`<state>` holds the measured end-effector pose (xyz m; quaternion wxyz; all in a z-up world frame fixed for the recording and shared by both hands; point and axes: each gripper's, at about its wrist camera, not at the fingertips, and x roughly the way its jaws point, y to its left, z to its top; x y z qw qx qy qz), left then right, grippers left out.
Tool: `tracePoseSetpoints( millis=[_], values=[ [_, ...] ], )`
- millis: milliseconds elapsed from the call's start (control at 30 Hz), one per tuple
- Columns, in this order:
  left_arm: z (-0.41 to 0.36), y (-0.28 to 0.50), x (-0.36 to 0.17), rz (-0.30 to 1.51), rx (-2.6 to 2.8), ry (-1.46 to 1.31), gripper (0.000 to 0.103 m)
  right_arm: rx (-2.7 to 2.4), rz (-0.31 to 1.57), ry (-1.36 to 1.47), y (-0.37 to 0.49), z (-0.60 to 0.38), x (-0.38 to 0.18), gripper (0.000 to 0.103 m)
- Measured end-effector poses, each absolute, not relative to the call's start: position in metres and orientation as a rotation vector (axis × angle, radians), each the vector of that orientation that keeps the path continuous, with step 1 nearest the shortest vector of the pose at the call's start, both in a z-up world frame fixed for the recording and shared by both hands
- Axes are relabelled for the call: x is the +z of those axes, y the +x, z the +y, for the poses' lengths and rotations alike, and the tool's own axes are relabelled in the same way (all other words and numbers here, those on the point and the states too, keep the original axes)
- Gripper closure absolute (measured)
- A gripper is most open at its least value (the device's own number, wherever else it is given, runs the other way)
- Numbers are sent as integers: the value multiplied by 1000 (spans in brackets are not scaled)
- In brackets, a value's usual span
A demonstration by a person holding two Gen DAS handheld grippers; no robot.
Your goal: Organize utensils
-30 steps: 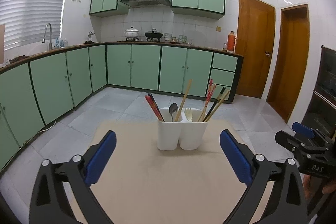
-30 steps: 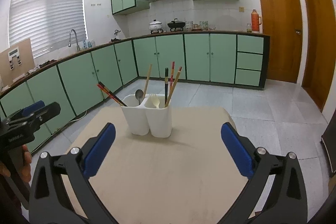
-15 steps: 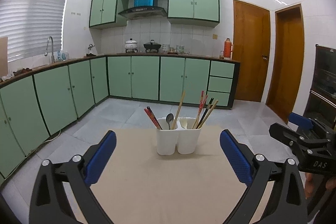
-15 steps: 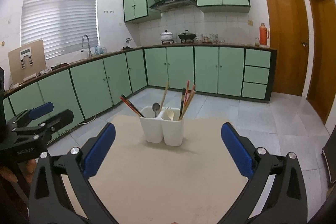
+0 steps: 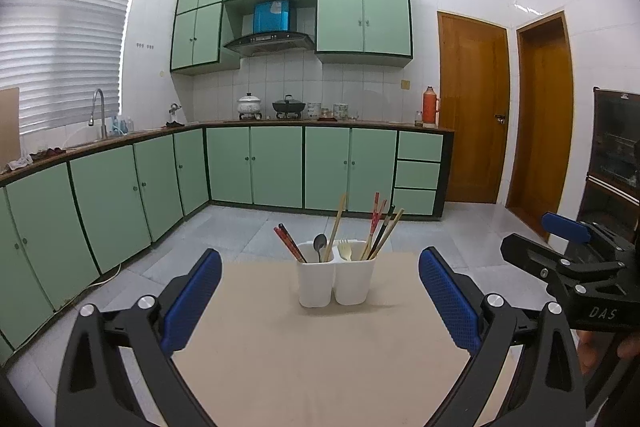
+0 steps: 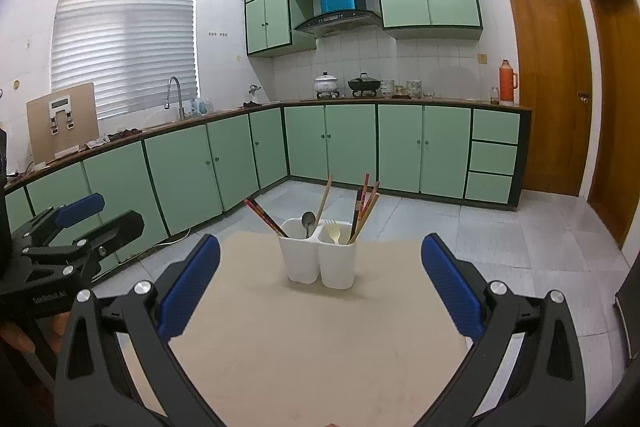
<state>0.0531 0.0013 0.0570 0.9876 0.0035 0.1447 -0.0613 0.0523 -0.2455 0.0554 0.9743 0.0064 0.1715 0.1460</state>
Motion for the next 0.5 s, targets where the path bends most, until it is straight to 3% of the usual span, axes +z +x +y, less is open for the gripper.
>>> tracePoseSetpoints(
  millis=[500],
  values=[
    [2, 42, 60, 280, -125, 0, 6, 310, 330, -4, 45, -237, 62, 5]
  ],
)
